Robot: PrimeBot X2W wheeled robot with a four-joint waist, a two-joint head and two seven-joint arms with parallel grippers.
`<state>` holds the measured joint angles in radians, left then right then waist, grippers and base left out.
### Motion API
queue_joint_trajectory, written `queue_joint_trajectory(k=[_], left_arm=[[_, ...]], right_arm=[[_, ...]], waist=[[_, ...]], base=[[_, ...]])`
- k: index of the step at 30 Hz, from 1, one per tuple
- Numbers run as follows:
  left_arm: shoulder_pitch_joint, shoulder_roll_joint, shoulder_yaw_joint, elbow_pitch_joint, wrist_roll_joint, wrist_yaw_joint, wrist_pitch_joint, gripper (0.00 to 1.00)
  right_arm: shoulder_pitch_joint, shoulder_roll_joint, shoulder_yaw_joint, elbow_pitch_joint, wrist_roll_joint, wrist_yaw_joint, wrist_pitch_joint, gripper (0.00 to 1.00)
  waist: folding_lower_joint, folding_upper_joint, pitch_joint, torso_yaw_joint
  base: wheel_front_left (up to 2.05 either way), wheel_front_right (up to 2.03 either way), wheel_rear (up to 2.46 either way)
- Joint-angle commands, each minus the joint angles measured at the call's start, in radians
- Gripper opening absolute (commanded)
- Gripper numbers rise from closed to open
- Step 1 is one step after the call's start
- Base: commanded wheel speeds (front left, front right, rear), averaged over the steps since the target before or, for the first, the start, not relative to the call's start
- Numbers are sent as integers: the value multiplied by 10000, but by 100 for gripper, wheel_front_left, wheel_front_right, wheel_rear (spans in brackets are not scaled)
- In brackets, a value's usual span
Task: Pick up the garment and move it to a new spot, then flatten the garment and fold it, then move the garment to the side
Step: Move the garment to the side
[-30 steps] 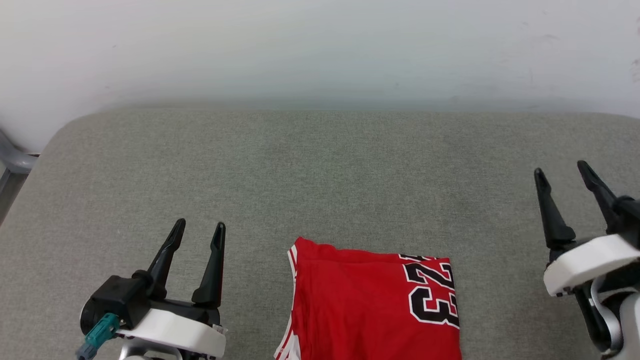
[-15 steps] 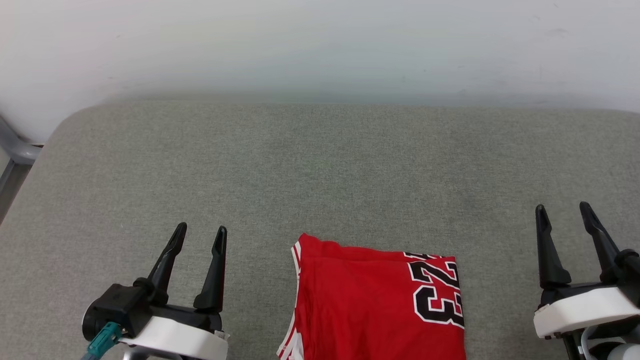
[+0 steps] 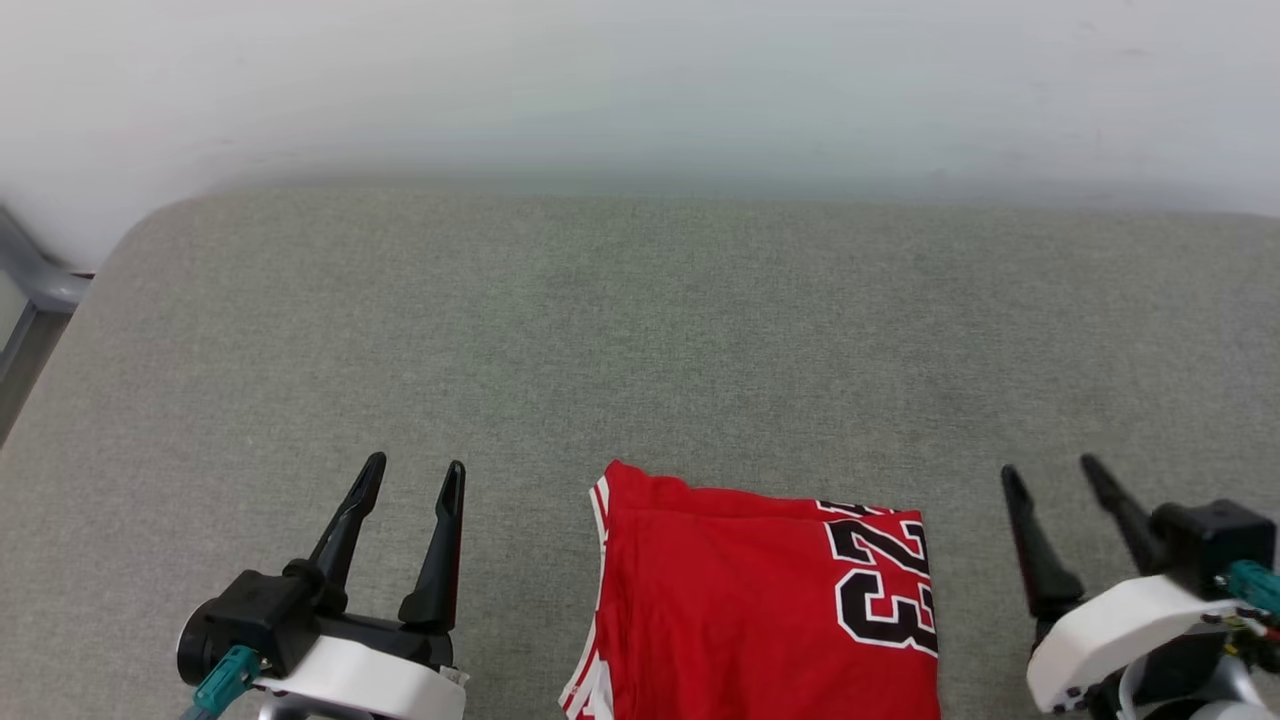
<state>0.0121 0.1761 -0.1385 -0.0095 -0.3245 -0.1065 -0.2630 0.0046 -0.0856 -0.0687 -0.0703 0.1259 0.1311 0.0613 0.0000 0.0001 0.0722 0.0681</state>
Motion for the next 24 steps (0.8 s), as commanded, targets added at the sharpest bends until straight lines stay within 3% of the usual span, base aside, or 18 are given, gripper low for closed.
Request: queue_joint_trajectory(k=[1,6,13,24], left_arm=[[-69,-45,-3,13,84,-63,-21,100],[-164,-118,31,46,150,-108,-21,100],[-388,-183,-57,104,227,-178,-21,100],[-855,-325,-209,273,205,-228,-21,100]], right_arm=[[208,-134,204,-71,188,-8,547,100],[498,-499,949,-429,1001,-8,3081,100],[543,-344,1083,-594,1414,-8,5879,100],[242,61,826,158,1040,-7,7556,100]], waist=[[0,-1,66,50],[0,-1,245,160],[0,-1,653,396],[0,-1,1268,1016]], base=[[0,0,0],[0,0,0],[0,0,0],[0,0,0]])
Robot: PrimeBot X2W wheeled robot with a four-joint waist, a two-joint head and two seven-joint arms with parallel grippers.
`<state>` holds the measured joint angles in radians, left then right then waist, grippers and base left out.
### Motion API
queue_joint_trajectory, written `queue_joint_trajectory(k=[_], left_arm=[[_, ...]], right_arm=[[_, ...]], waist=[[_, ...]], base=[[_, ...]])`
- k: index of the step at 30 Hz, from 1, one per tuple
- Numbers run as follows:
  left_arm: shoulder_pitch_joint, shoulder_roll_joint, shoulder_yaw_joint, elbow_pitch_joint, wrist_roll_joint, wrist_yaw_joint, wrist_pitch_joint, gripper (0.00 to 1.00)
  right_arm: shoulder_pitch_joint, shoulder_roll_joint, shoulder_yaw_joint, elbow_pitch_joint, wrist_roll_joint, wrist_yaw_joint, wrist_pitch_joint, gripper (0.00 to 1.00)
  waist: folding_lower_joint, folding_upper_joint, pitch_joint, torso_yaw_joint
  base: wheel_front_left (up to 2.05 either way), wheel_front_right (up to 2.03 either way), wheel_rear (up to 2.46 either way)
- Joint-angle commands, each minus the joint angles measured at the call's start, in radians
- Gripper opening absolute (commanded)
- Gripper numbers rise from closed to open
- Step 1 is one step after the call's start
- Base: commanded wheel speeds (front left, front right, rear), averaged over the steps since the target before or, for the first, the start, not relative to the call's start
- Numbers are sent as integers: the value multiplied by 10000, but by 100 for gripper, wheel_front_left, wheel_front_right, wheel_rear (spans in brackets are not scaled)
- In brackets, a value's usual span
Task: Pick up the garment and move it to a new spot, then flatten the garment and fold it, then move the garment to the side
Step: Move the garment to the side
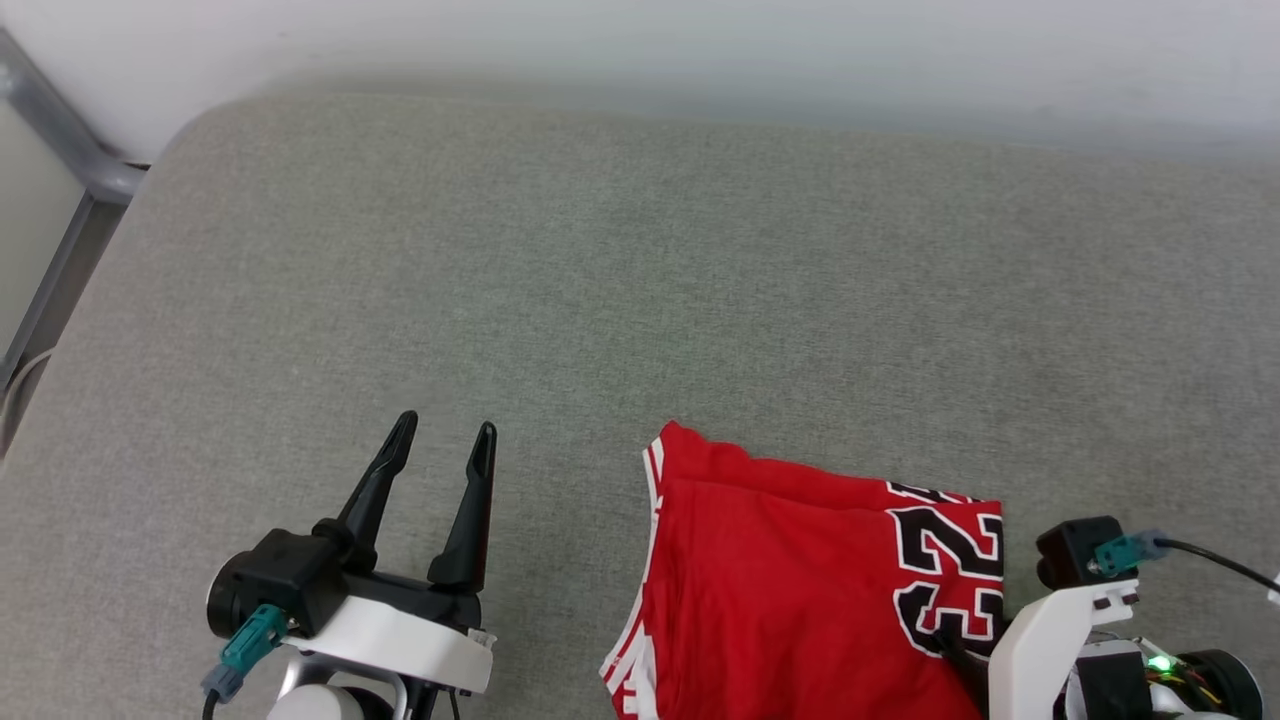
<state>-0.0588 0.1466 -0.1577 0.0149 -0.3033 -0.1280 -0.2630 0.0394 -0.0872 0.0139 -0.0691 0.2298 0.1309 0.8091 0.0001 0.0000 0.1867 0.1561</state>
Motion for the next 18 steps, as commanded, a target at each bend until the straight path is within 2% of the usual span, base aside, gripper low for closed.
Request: queue_joint_trajectory(k=[1,5,6,7,8,13,18], left_arm=[[-175,-42,-26,48,-20,-18,-21,100],[-259,-61,-13,92,-61,-24,-21,100],[-266,-57,-29,115,-67,-25,-21,100],[-273,-39,-83,157,-94,-27,-21,100],[-296,-24,-127,204,-106,-28,-21,100],[-323,93,-216,400,-171,-31,-21,100],[-243,229,-258,496,-241,-32,-20,100]], right_arm=[[-120,105,28,303,3,-5,163,100],[-189,182,372,862,-57,-3,330,100],[-205,196,491,1000,-32,1,362,82],[-222,207,582,1117,-14,10,322,24],[-269,208,617,1209,0,10,224,0],[-671,-194,692,1267,-191,-13,-457,0],[-1179,-1141,1207,766,-670,-17,-991,0]], waist=[[-1,0,158,180],[-1,0,290,256],[-1,0,315,255],[-1,0,335,246],[-1,0,347,231],[-1,0,256,-83],[-1,0,100,-761]], base=[[0,0,0],[0,0,0],[0,0,0],[0,0,0],[0,0,0],[0,0,0],[0,0,0]])
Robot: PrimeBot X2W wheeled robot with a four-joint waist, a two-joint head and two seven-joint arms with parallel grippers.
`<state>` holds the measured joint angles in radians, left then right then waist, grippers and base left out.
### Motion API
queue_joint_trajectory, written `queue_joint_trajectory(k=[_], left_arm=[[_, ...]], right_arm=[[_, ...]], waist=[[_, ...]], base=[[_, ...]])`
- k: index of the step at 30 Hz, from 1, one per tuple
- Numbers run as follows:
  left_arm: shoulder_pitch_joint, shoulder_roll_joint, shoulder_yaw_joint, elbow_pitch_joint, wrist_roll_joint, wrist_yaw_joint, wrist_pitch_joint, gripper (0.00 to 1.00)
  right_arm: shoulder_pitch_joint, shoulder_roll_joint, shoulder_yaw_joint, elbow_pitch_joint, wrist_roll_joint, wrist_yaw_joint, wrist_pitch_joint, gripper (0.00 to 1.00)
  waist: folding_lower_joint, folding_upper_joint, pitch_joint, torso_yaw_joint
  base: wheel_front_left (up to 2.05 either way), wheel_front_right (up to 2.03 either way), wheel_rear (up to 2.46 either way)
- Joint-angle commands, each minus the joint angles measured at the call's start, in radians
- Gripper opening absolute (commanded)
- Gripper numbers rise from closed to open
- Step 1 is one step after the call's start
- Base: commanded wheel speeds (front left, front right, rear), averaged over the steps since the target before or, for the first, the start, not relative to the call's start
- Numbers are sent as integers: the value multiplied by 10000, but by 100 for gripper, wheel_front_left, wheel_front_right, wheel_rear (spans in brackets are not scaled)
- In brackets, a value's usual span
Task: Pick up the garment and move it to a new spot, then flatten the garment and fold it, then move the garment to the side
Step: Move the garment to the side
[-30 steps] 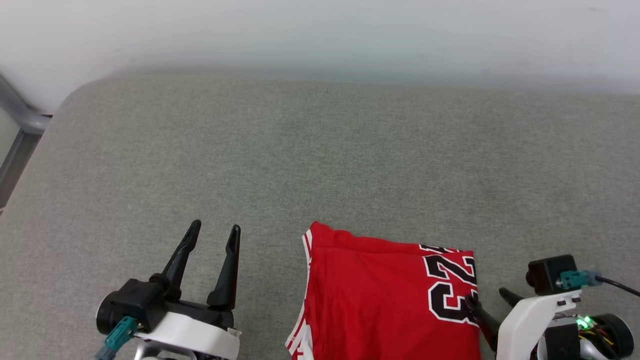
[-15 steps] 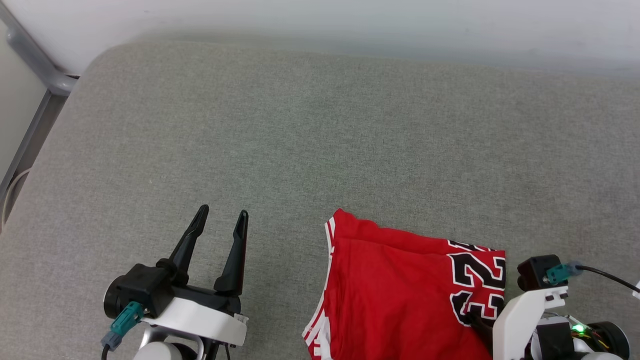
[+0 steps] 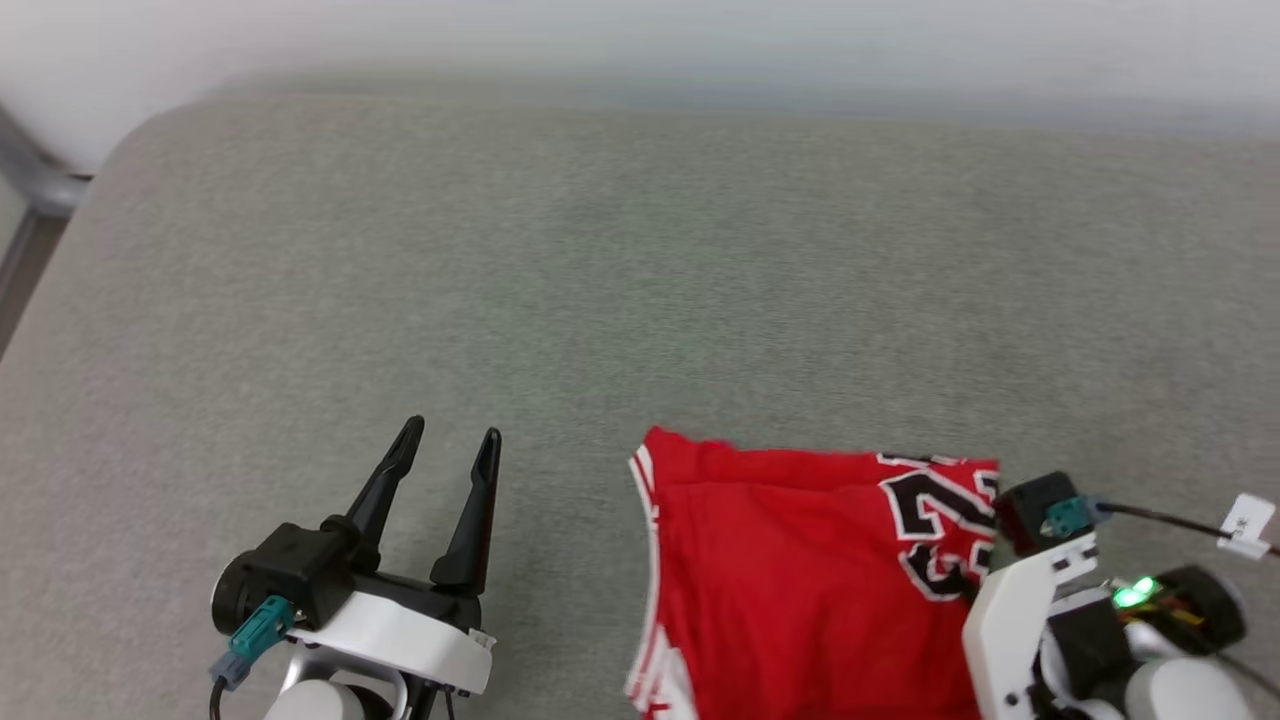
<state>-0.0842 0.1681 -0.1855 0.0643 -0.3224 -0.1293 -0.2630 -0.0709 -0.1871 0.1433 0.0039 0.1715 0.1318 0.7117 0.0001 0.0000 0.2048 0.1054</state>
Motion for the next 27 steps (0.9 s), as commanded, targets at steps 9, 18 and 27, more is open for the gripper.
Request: queue_joint_trajectory(k=[9,18,27], left_arm=[[-330,280,-633,-186,-14,-19,-21,100],[-1441,751,-1816,-567,70,-19,-21,100],[-2764,1414,-2163,-1663,159,-20,388,100]], right_arm=[[-1169,-2671,1187,-1036,-214,-18,134,0],[-2484,-5170,1537,-566,-100,-22,-601,0],[-3314,-6198,570,1409,39,-21,-2263,0]], waist=[[-1,0,145,-1928],[-1,0,1243,-3296],[-1,0,2913,-3742]], base=[[0,0,0],[0,0,0],[0,0,0]])
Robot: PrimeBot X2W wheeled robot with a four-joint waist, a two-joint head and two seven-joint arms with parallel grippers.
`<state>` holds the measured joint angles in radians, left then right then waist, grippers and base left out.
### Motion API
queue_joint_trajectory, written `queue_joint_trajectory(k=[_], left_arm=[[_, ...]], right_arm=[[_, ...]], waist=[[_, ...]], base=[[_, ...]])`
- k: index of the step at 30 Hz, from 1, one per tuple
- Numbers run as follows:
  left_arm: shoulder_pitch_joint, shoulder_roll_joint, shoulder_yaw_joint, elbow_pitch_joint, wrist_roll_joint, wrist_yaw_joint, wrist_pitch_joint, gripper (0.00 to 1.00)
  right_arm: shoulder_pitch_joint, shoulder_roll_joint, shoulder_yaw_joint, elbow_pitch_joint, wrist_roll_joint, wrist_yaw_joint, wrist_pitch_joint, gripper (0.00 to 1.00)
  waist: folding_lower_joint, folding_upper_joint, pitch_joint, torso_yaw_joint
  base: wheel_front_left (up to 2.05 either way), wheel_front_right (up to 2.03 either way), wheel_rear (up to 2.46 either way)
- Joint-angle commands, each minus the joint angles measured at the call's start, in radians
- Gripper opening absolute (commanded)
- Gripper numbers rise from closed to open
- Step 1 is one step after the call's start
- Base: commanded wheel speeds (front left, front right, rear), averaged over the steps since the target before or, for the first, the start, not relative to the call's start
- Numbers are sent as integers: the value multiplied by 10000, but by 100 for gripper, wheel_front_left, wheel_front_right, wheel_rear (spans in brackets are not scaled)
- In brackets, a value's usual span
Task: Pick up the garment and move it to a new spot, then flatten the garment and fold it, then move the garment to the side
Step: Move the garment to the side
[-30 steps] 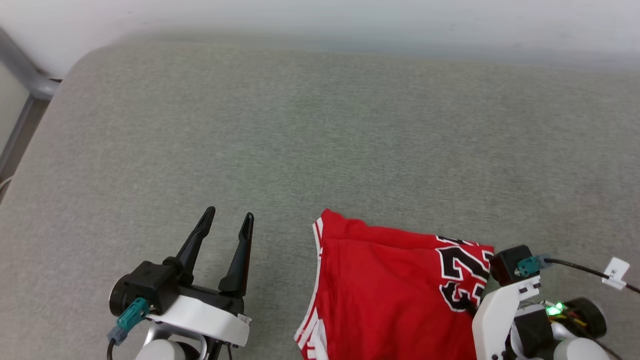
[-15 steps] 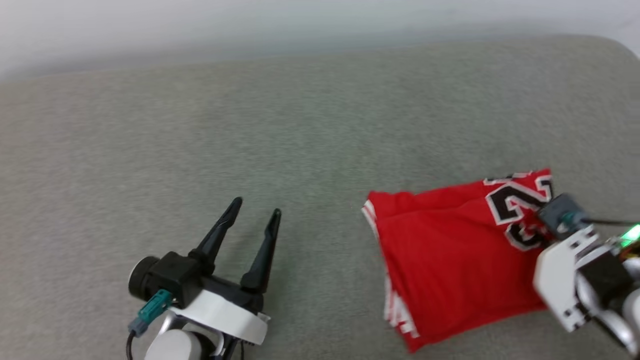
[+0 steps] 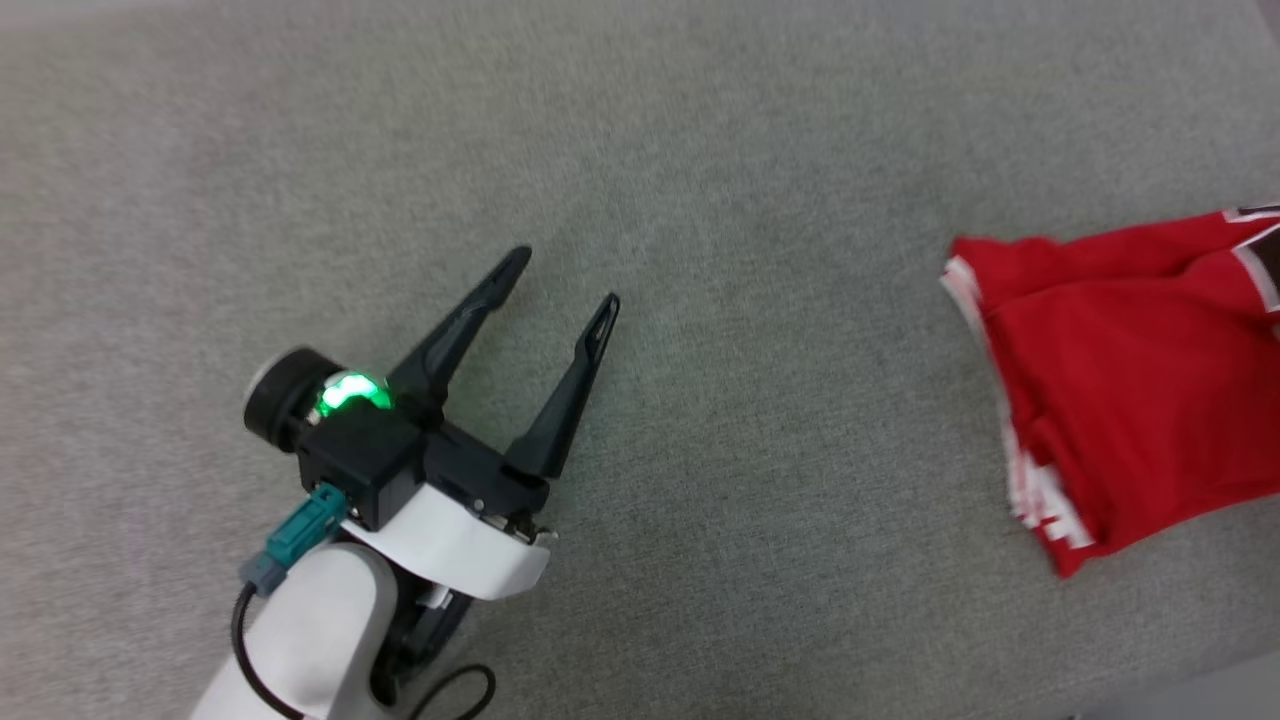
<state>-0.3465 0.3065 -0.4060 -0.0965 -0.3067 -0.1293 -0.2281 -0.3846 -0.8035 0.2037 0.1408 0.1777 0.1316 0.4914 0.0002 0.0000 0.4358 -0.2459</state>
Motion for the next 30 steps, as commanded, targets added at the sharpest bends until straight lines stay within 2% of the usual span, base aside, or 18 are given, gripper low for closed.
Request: queue_joint_trajectory(k=[1,4,16,26,27,28,30], left_arm=[[-271,98,66,-293,7,-19,150,100],[-603,315,106,-920,105,-19,501,100],[-1372,784,513,-2858,198,160,1229,100],[-1115,818,568,-2835,78,302,1144,100],[-1086,797,552,-2750,54,309,1082,100],[-938,702,489,-2417,-60,309,832,100],[-808,635,487,-2117,-114,330,607,100]], right_arm=[[-315,-59,-265,336,-35,-19,-277,0],[-728,-22,-844,1262,-178,-19,-938,0],[-2000,401,-2569,4062,-1149,-20,-2119,0],[-2519,999,-3512,5136,-2211,-20,-2524,0],[-2524,1040,-3599,5151,-2337,-20,-2505,20],[-2479,1129,-3830,5023,-2656,-19,-2471,100],[-2386,1205,-3963,4822,-2754,-19,-2476,100]], waist=[[-2,0,813,-228],[-2,0,1339,-147],[-2,0,2514,406],[-2,0,2405,605],[-2,0,2308,616],[-2,0,1896,677],[-2,0,1529,737]], base=[[0,0,0],[0,0,0],[0,0,0],[0,0,0],[0,0,0],[0,0,0],[0,0,0]])
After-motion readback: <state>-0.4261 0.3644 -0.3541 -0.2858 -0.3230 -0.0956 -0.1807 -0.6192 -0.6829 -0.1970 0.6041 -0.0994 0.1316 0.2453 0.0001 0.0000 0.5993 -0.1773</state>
